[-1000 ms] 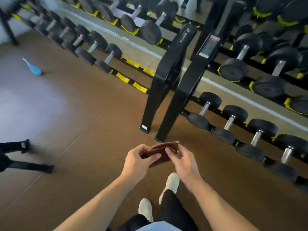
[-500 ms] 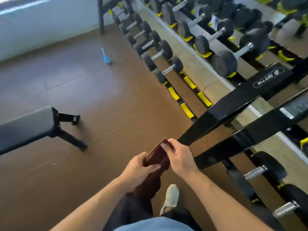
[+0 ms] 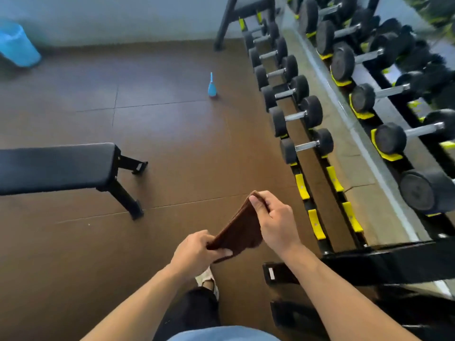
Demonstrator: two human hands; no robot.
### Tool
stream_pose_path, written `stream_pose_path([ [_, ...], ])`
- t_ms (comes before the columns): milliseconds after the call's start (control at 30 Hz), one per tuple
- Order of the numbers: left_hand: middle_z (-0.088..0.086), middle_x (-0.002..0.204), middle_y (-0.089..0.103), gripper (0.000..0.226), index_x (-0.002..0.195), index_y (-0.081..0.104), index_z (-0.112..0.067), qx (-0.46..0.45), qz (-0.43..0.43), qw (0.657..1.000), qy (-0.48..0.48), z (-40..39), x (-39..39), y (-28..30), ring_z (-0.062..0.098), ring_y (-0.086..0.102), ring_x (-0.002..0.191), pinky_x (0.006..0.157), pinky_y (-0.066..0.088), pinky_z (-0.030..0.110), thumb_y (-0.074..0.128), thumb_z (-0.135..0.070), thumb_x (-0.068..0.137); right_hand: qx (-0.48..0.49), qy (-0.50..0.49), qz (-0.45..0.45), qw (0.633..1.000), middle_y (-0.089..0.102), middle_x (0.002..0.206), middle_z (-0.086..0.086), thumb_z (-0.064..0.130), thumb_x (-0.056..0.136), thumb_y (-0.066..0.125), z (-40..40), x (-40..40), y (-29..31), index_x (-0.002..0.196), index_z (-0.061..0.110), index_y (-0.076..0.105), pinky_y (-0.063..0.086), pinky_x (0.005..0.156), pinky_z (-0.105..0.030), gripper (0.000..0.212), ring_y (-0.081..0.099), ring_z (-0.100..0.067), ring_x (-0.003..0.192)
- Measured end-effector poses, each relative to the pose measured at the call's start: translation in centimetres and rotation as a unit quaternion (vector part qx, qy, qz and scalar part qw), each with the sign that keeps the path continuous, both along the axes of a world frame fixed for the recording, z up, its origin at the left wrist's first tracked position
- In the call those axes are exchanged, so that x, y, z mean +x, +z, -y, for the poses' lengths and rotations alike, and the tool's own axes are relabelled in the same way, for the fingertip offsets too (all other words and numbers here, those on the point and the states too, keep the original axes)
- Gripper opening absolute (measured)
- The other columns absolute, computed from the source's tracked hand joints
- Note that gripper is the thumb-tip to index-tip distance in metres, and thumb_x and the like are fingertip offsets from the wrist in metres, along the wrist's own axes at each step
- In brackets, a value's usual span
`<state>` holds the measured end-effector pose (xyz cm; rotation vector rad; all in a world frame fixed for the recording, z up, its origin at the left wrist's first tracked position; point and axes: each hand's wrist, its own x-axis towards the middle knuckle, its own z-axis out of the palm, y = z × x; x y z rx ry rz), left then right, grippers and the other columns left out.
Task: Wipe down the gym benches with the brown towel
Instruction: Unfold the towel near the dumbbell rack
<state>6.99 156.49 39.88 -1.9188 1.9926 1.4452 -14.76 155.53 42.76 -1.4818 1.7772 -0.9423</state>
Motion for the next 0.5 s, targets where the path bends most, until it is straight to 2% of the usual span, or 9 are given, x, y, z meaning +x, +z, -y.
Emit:
stream_pose_path([
  [100,-0.012,0.081,0.071,0.027,0.082,0.077,-0.035,0.048,-0.038,0.998,0.032,6.4,2.3,0.3,0.008,0.069,0.075,0.075,0.060,0.037,0.079,-0.061,0.074,0.011,-0.003,0.026,1.000,0.070,0.082,0.020,0.052,0.100,0.054,6.5,1.5,0.5,0.100,0.028,0.071,0.050,0.073,-0.017,0.029,0.066,-0.002,0.085],
  [167,-0.010,0.078,0.076,0.020,0.079,0.077,-0.032,0.078,-0.074,0.992,0.061,10.5,3.9,0.8,0.007,0.073,0.073,0.073,0.062,0.032,0.084,-0.050,0.075,0.020,-0.028,0.032,0.999,0.070,0.083,0.018,0.051,0.100,0.054,10.5,2.1,1.2,0.096,0.031,0.068,0.047,0.071,-0.011,0.024,0.065,0.001,0.087],
  [233,-0.005,0.078,0.077,0.019,0.085,0.076,-0.026,0.090,-0.106,0.986,0.091,14.6,5.3,1.4,0.008,0.075,0.072,0.068,0.062,0.028,0.082,-0.043,0.080,0.030,-0.065,0.041,0.997,0.070,0.084,0.015,0.052,0.102,0.053,14.8,2.1,1.9,0.094,0.031,0.067,0.051,0.072,-0.016,0.027,0.065,-0.002,0.088],
  [333,-0.002,0.074,0.071,0.026,0.083,0.069,-0.018,0.075,-0.121,0.979,0.142,20.6,6.3,2.1,0.005,0.068,0.062,0.055,0.050,0.018,0.075,-0.043,0.087,0.035,-0.102,0.054,0.993,0.069,0.082,0.008,0.051,0.105,0.051,21.2,1.8,2.4,0.091,0.024,0.067,0.049,0.071,-0.025,0.034,0.064,-0.009,0.082],
  [400,0.006,0.076,0.071,0.037,0.084,0.069,-0.014,0.076,-0.116,0.978,0.158,24.7,5.9,2.5,0.007,0.064,0.062,0.054,0.047,0.021,0.072,-0.051,0.088,0.034,-0.132,0.052,0.989,0.068,0.082,0.008,0.050,0.106,0.050,25.5,1.5,2.2,0.089,0.023,0.066,0.044,0.071,-0.027,0.036,0.062,-0.006,0.081],
  [467,0.014,0.087,0.075,0.045,0.093,0.071,-0.008,0.086,-0.155,0.962,0.206,29.3,4.5,2.9,0.015,0.069,0.066,0.055,0.053,0.027,0.068,-0.053,0.091,0.050,-0.163,0.071,0.983,0.068,0.087,0.010,0.052,0.106,0.048,30.2,1.4,1.7,0.089,0.025,0.064,0.048,0.080,-0.033,0.036,0.062,-0.005,0.085],
  [500,0.016,0.089,0.075,0.046,0.096,0.069,-0.005,0.079,-0.172,0.951,0.244,31.6,3.6,3.1,0.018,0.071,0.066,0.053,0.055,0.025,0.065,-0.051,0.093,0.066,-0.177,0.099,0.977,0.068,0.090,0.010,0.054,0.106,0.049,32.5,1.5,1.3,0.088,0.026,0.063,0.053,0.086,-0.037,0.036,0.062,-0.007,0.088],
])
